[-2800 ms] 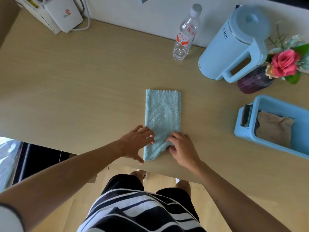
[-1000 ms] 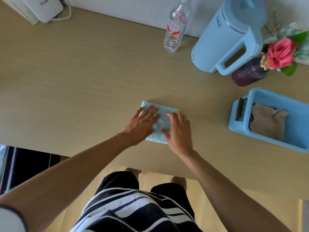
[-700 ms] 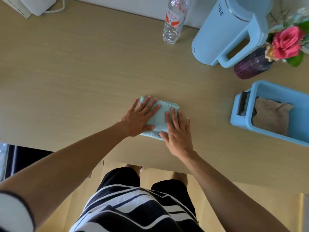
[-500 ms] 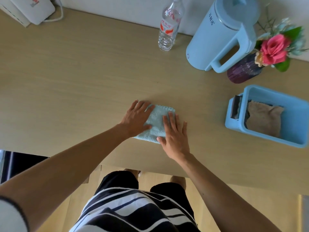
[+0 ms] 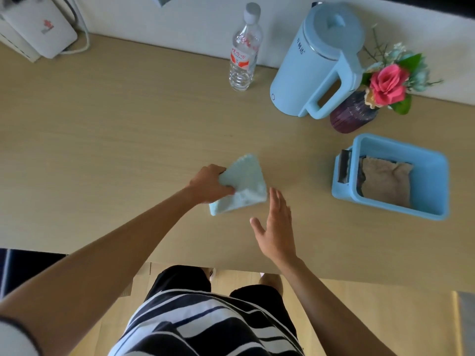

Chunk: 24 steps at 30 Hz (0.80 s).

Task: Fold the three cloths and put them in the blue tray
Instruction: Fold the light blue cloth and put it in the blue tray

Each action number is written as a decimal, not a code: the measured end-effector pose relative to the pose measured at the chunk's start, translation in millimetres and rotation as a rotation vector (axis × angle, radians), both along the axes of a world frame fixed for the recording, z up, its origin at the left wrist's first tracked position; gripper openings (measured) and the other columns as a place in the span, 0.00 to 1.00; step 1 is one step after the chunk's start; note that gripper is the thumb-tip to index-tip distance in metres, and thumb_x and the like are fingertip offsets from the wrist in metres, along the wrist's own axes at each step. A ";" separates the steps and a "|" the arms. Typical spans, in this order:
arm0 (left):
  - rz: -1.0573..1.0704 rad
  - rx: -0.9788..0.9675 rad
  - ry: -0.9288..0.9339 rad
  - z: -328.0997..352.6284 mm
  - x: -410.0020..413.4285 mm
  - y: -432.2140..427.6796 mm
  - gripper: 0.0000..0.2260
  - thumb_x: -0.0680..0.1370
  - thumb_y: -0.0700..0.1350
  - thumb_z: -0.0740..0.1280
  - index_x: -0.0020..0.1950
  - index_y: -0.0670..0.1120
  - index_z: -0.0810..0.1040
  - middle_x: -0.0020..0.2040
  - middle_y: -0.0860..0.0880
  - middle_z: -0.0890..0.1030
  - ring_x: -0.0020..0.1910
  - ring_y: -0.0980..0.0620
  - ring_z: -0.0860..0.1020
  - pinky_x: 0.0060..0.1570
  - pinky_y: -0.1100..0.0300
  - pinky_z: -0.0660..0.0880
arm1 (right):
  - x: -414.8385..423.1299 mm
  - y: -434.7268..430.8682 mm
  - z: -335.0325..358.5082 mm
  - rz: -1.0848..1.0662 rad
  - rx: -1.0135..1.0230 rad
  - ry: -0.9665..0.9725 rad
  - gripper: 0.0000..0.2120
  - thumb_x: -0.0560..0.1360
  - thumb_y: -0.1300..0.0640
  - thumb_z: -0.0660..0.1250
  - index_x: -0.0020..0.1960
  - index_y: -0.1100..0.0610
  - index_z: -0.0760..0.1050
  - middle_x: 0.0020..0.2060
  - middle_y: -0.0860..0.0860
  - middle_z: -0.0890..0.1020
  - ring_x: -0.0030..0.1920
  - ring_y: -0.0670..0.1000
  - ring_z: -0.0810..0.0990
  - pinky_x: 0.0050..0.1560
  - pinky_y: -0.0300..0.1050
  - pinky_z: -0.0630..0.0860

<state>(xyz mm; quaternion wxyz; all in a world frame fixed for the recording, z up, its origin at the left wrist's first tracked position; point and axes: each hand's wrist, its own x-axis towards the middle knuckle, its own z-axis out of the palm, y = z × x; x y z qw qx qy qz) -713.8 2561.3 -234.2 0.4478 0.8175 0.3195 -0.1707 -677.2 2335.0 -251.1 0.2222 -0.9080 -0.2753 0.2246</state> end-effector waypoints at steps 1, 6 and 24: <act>0.086 -0.109 -0.033 8.6 -0.7 0.2 0.12 0.69 0.46 0.76 0.50 0.47 0.81 0.44 0.47 0.83 0.44 0.46 0.82 0.41 0.55 0.77 | 1.4 2.5 7.0 -0.081 0.071 0.101 0.43 0.78 0.50 0.69 0.82 0.55 0.45 0.80 0.55 0.56 0.80 0.53 0.55 0.78 0.51 0.57; 0.409 -0.677 -0.343 54.8 -6.8 -14.6 0.20 0.67 0.40 0.77 0.58 0.41 0.79 0.53 0.41 0.84 0.51 0.43 0.84 0.48 0.52 0.81 | 18.1 24.7 62.3 -0.416 0.364 0.709 0.47 0.79 0.51 0.69 0.81 0.45 0.36 0.74 0.50 0.68 0.73 0.45 0.68 0.69 0.44 0.67; 0.261 -0.234 -0.730 146.0 98.9 -134.2 0.22 0.73 0.38 0.73 0.63 0.53 0.71 0.51 0.53 0.81 0.43 0.55 0.80 0.40 0.60 0.78 | 167.7 -98.5 176.5 -0.222 0.673 0.430 0.25 0.76 0.70 0.69 0.65 0.46 0.79 0.56 0.53 0.84 0.53 0.54 0.83 0.56 0.49 0.80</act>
